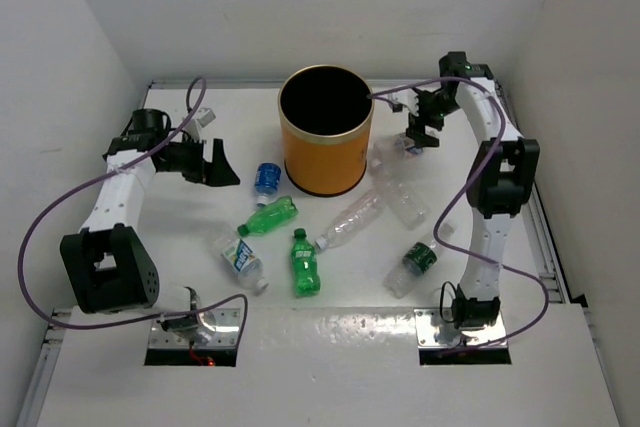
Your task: Put the plastic bottles in the bin
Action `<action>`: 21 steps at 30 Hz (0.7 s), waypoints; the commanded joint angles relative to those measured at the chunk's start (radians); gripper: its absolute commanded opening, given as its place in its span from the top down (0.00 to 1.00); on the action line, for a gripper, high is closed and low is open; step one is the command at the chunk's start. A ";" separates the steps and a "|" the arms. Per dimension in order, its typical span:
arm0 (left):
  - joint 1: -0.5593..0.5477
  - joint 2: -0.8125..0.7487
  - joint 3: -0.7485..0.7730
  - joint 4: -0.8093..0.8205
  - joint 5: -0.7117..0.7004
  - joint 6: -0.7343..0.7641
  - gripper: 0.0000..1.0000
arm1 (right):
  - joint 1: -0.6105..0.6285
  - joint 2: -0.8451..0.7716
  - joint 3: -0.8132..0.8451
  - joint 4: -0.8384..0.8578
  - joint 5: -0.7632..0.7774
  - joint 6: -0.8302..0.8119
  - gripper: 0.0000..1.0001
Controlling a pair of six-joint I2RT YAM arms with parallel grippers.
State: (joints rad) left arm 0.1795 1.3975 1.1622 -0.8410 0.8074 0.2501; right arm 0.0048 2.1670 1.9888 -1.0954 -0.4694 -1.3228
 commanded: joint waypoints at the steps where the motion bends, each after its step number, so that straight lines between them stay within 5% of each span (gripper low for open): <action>1: 0.029 0.031 0.053 -0.007 0.061 0.025 0.01 | 0.034 0.034 0.059 -0.041 0.001 -0.165 0.06; 13: 0.048 0.061 0.053 -0.017 0.049 0.044 0.01 | 0.073 0.203 0.105 -0.040 0.046 -0.288 0.06; 21: 0.057 0.041 0.044 -0.017 0.039 0.044 0.01 | 0.103 0.169 -0.054 -0.021 0.101 -0.279 0.23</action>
State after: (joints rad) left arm 0.2230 1.4593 1.1763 -0.8562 0.8333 0.2768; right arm 0.0864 2.3569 1.9778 -1.1091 -0.3878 -1.5879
